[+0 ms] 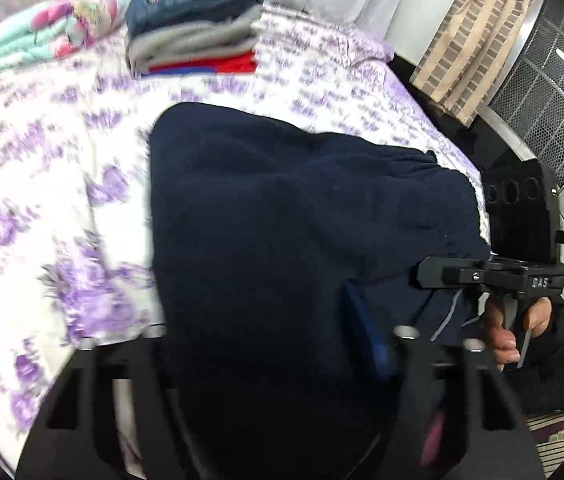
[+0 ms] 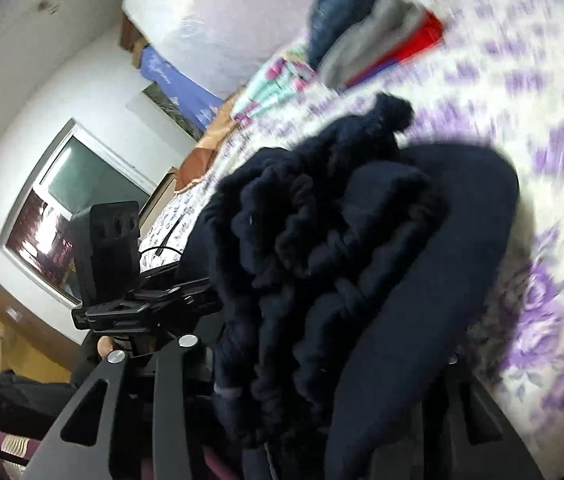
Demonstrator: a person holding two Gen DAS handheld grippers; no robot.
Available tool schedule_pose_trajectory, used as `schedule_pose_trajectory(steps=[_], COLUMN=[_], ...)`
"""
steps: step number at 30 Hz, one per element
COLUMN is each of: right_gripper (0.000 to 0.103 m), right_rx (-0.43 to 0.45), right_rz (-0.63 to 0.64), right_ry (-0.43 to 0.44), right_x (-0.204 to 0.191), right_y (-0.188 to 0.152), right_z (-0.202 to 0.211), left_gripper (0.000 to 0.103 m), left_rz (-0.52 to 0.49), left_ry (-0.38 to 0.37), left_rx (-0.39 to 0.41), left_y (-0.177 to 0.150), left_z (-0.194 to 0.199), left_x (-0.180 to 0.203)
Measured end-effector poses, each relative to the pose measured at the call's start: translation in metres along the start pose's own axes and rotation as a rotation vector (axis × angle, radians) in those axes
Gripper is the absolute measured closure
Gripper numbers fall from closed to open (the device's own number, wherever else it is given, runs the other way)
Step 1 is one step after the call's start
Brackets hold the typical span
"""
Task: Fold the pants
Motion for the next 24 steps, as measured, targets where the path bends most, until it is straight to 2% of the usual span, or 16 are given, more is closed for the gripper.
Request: schedule_pose_trajectory(steps=[1,4,6,9,10,12,14,16,18,20,21,22,24], right_gripper=[0.062,0.062,0.062,0.063,0.063,0.063,0.063,0.063,0.063,0.063,0.063,0.063,0.063], right_rx=[0.02,0.057,0.068,0.027,0.011,0.008,0.017,0.023,0.023,0.031,0.036,0.04,0.049], right_rz=[0.048,0.142,0.138,0.079,0.059,0.004,-0.012,-0.021,-0.049,-0.11,-0.118,-0.107,-0.074], right_ry=[-0.011,-0.015,-0.017,-0.048,-0.061,-0.053,-0.037,-0.022,0.002,0.026,0.03,0.027,0.036], right_x=[-0.013,-0.036,-0.032,-0.011,-0.005,0.013,0.022,0.031,0.043,0.056,0.055,0.051,0.038], right_y=[0.002,0.008,0.013,0.016,0.018,0.015,0.004,0.001,-0.006,-0.009,-0.012,-0.012,-0.005], right_z=[0.008,0.026,0.028,0.014,0.008,0.007,0.013,0.016,0.017,0.016,0.016,0.017,0.021], left_gripper=[0.062,0.062,0.062,0.06,0.049,0.026,0.02,0.004,0.004,0.007,0.038,0.045,0.051], left_rz=[0.021,0.014,-0.006,0.03,0.049,0.09,0.117,0.088,0.0,0.012,0.036,0.042,0.035], left_ry=[-0.031,-0.063,-0.056,-0.071,-0.07,-0.058,-0.116,-0.128,-0.095,-0.108,-0.148,-0.165,-0.149], left_rx=[0.007,0.043,0.062,0.007,-0.035,-0.046,-0.051,-0.08,-0.09,-0.06,-0.054,-0.056,-0.041], left_y=[0.0,-0.001,-0.002,-0.001,-0.003,-0.005,-0.001,0.004,0.006,0.01,0.013,0.016,0.02], left_z=[0.007,0.023,0.027,0.005,-0.01,-0.023,-0.025,-0.033,-0.044,-0.048,-0.046,-0.045,-0.037], left_x=[0.001,0.013,0.018,0.009,0.001,-0.013,-0.022,-0.015,-0.001,0.004,0.005,0.007,0.014])
Point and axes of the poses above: each gripper's, at about its wrist camera, not at the fingertips, and z roughly against the way its jaws point, x to its right, y to its top, the point moved 1 cm from there along -z, roughly the way its jaws point, and after that the axes turned 3 degrees about z, right-handed, at the moved point
